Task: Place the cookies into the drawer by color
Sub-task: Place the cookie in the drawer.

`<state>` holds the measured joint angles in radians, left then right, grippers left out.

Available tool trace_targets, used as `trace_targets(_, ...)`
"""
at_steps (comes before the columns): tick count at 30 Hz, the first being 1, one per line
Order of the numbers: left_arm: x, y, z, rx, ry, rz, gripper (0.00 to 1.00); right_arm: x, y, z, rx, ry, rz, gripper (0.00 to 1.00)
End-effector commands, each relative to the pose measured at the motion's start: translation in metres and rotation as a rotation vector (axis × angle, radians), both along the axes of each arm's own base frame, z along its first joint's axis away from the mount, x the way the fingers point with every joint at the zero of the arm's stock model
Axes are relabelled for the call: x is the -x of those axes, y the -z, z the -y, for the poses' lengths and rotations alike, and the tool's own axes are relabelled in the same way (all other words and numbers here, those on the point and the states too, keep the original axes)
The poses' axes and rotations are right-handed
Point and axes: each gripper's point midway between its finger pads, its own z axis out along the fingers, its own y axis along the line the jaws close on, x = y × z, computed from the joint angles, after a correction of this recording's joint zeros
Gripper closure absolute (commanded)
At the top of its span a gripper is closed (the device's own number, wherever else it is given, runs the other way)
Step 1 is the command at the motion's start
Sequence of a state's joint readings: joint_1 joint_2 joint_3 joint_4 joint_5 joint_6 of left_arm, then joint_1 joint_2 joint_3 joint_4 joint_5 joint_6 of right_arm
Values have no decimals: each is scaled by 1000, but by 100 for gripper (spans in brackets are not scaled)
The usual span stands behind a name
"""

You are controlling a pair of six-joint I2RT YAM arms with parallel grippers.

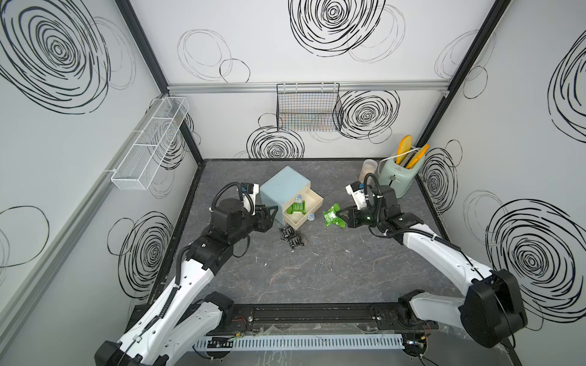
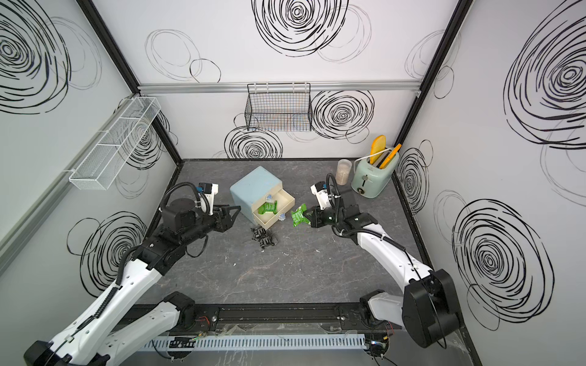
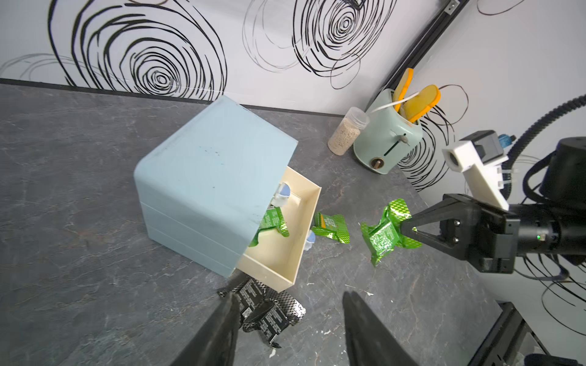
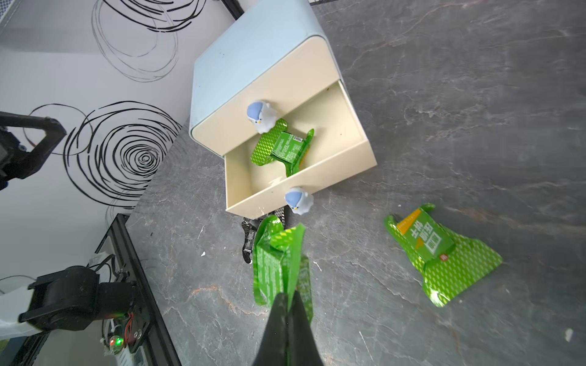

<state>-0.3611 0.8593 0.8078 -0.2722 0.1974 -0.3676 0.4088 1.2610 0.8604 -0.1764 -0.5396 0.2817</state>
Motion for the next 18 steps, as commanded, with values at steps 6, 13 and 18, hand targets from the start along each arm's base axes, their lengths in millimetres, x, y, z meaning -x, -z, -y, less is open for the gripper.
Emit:
trace_targets(6,-8,-6,-22,-54,-28,93,43,-26,-15,-27,-22,-121,-9,100)
trace_targets(13,-8,3,-38,-53,-76,93,43,-52,-10,-42,-24,-134,-52,100)
trace_targets(18,-9,7,-47,-41,-105,82,43,-71,-5,-46,-15,-99,-73,100)
